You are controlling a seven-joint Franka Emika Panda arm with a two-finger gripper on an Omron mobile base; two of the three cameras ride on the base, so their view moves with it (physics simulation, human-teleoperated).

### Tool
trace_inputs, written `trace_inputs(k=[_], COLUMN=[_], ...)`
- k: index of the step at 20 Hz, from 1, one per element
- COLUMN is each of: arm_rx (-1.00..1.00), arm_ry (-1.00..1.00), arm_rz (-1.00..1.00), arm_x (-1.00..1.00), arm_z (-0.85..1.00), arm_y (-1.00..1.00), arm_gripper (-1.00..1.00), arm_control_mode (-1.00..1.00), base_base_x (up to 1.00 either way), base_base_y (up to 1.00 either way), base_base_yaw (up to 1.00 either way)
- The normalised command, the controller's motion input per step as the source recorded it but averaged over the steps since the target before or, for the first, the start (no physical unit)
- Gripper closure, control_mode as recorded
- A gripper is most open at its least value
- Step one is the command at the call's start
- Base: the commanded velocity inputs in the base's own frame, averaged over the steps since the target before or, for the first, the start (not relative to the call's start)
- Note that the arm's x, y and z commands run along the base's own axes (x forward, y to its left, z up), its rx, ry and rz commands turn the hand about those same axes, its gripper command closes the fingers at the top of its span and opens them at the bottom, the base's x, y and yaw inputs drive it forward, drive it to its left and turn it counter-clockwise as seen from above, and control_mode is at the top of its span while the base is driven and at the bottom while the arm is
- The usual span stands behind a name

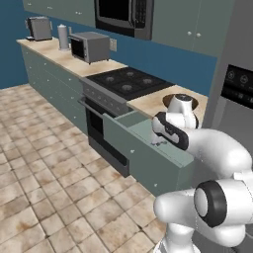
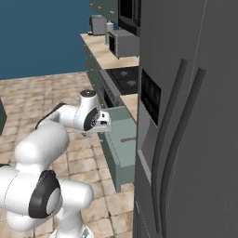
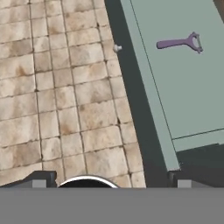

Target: Pick the peeler from the drawer and place it on the counter.

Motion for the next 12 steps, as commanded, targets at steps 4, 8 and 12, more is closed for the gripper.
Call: trace_inputs(k=[4, 8, 12], arm_rx=[0.00, 0.00, 0.00], arm_ry=[0.01, 0.02, 0.05], arm_rz=[0.03, 0.04, 0.05], arm_x=[0.47, 0.39, 0.34], arm_z=[-0.45, -0.51, -0.63], arm_y=[-0.36, -0.30, -0.18], arm_gripper=[-1.00, -1.00, -1.00], arm_control_mode=[-1.00, -1.00, -1.00], base_base_x=[0.00, 0.00, 0.00], base_base_y=[0.00, 0.00, 0.00], base_base_yaw=[0.00, 0.00, 0.00])
